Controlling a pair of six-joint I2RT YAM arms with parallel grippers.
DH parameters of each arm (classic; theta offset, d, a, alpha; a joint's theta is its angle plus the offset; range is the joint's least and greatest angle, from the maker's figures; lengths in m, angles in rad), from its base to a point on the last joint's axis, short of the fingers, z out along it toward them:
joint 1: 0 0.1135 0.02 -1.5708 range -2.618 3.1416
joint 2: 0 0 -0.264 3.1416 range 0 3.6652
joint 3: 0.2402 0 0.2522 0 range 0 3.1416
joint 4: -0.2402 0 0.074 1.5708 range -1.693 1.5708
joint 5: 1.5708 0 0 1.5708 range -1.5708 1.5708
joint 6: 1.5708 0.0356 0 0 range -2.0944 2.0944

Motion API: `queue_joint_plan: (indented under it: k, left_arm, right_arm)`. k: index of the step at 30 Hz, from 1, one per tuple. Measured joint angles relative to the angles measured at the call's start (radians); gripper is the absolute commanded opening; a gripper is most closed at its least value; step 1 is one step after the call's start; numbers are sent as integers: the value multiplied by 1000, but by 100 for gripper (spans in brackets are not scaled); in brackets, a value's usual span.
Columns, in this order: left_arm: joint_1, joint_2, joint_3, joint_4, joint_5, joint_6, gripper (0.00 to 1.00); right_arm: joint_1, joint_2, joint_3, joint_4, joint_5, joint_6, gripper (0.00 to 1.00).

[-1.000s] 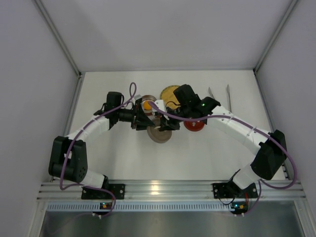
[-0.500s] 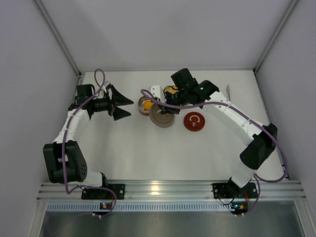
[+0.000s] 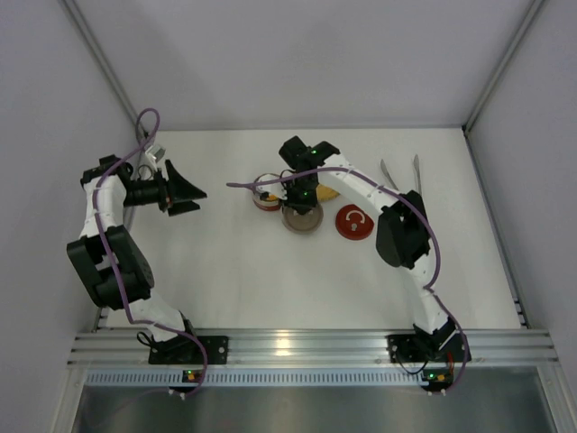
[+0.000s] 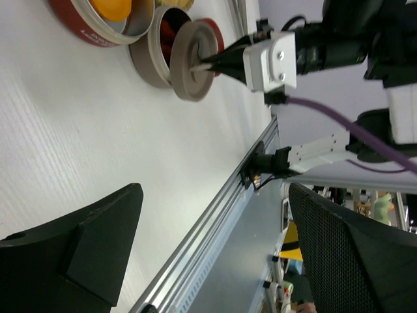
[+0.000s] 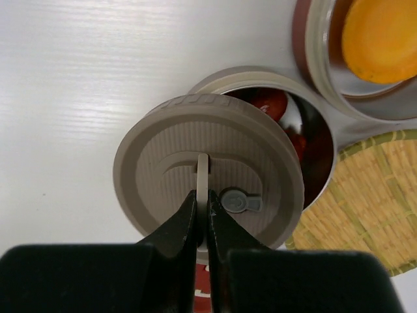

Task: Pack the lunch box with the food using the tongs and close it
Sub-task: Close the box lid on the packing box.

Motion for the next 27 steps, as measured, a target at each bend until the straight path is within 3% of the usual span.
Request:
queue_joint_plan:
  k: [4, 9, 27]
  left_arm:
    - [2, 42, -10, -126, 2, 223, 98]
    - [3, 42, -37, -192, 13, 364, 98]
    - [3, 12, -41, -226, 58, 464, 98]
  right_arm:
    - [-6, 50, 90, -7, 18, -10, 0]
    - [-9, 72, 149, -5, 31, -13, 0]
    - [-10, 112, 149, -11, 36, -42, 0]
